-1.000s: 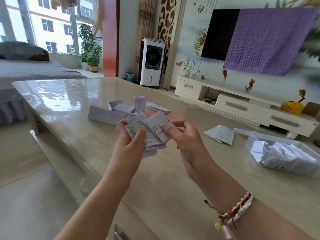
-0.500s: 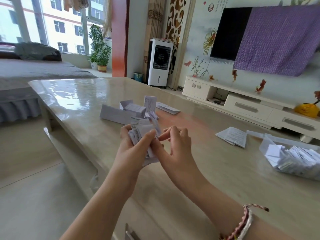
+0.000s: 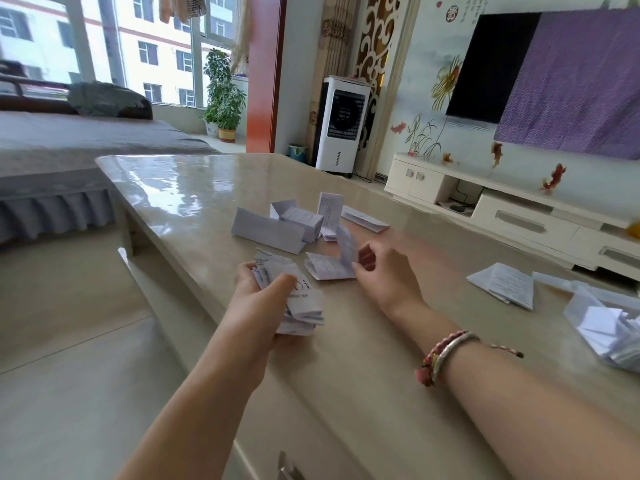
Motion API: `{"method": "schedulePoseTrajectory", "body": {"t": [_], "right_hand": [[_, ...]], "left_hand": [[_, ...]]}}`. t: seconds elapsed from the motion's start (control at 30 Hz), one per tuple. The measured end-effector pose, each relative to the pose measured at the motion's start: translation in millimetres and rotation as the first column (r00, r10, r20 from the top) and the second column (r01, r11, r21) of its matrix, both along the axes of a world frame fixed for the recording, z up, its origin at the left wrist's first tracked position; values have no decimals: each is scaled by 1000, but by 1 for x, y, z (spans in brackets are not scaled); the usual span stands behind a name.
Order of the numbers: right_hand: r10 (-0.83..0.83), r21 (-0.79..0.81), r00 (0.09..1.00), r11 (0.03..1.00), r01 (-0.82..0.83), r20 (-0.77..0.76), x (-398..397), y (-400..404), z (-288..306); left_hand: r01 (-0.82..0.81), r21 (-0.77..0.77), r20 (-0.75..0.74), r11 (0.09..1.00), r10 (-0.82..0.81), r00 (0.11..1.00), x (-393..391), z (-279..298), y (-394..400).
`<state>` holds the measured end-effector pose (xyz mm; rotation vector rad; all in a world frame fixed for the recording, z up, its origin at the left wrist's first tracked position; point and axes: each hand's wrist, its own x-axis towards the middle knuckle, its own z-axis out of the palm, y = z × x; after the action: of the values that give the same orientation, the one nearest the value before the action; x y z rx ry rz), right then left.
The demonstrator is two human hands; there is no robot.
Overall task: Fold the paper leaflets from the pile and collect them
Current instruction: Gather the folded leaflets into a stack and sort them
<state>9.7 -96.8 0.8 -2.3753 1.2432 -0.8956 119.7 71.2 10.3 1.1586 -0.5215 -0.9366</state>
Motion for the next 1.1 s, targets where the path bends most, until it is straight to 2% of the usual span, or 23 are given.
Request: {"method": "schedulePoseTrajectory", "body": {"t": [0.03,0.1,0.17,0.2,0.23,0.33,0.43,0.57,0.73,0.8,0.83,0.97,1.03,1.1], "right_hand": [[-31,-14,999,999,31,42,-1,-2,-1],[-64,74,950,996,43,306,-4,0,6],[-40,243,807,961,-130,590,-7,11,18],[-11,280,745,930,-237,667,-9,18,24],[31,274,720,913,-303,693,-10,26,28],[252,63,752,930,-363,609,-9,49,24],[436,-180,844,899,-399,311,-7,57,8],[534,-369,845,778,-508,-36,-2,55,2],[578,-480,803,668,-569,-149,7,46,-1],[614,-435,781,675,-596,-115,12,41,-2],[611,-378,789,719,-584,-57,14,37,-2],[351,-152,925,932,-330,147,24,3,-2],[213,-59,970,976,-208,120,31,-25,-1],[125,42,992,991,-125,0,36,-46,4]], "left_hand": [[3,3,-13,1000,-3,1000,2,-1,0],[22,13,-36,1000,-22,999,7,-2,1],[38,25,-44,999,-37,998,12,-2,0],[45,31,-45,999,-44,998,14,-3,-1],[53,32,-48,998,-51,998,14,-3,-2],[99,29,-16,995,-99,995,12,-1,-5],[107,-6,-27,994,-108,994,5,0,-9],[83,-22,29,996,-82,996,5,-3,-10],[95,-3,-150,995,-95,984,19,2,-4],[92,-25,-117,995,-94,989,21,4,-1],[80,-38,-103,996,-84,991,23,4,0],[1,-44,-126,999,-7,992,30,5,0],[-36,-35,-116,999,32,993,31,6,0],[-37,-42,-95,998,33,995,31,5,-2]]}}
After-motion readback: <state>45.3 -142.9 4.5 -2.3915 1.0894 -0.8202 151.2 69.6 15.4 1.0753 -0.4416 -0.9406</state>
